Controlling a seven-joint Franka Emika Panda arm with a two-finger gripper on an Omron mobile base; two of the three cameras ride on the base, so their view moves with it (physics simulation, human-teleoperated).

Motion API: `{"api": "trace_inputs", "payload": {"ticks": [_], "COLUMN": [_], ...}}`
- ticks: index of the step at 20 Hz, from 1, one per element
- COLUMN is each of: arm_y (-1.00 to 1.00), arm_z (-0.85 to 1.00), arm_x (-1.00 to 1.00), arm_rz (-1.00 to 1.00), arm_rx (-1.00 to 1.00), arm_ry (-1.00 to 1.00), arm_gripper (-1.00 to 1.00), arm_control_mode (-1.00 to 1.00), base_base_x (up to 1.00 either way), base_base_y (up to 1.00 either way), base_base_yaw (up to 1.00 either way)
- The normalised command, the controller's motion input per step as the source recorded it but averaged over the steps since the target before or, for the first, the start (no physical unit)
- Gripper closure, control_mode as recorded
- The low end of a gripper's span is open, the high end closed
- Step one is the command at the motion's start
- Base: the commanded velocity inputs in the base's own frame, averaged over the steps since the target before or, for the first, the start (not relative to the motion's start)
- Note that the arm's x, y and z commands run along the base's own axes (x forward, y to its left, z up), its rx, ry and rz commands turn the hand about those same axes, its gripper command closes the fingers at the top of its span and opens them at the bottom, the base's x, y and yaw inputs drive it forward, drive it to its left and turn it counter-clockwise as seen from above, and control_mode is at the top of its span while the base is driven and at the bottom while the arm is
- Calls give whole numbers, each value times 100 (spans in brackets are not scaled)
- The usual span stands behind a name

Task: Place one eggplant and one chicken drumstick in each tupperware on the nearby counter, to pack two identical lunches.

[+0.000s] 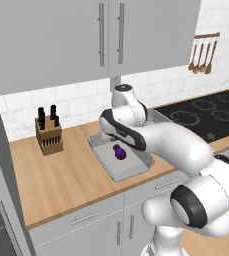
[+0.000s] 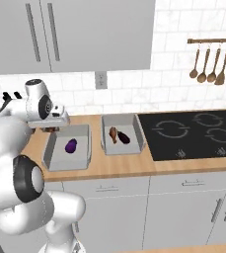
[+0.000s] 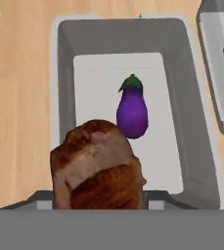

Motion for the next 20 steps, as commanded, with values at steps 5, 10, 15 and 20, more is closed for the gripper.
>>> {"api": "trace_inputs", "payload": {"ticks": [5, 10, 15, 20], "arm_y": [-1, -3, 10, 3], "arm_z": [-79, -71, -47, 0], "arm_x": [47, 84, 77, 0], "arm_rz": [-3, 0, -3, -11], "arm_rx": [-7, 0, -1, 0], "arm_ry": [0, -3, -4, 0], "arm_gripper": [100, 100, -100, -100], "arm_control_mode": [-100, -100, -100, -100], "base_base_x": [0, 0, 0, 0], "base_base_y": [0, 0, 0, 0], "base_base_yaw": [0, 0, 0, 0]}}
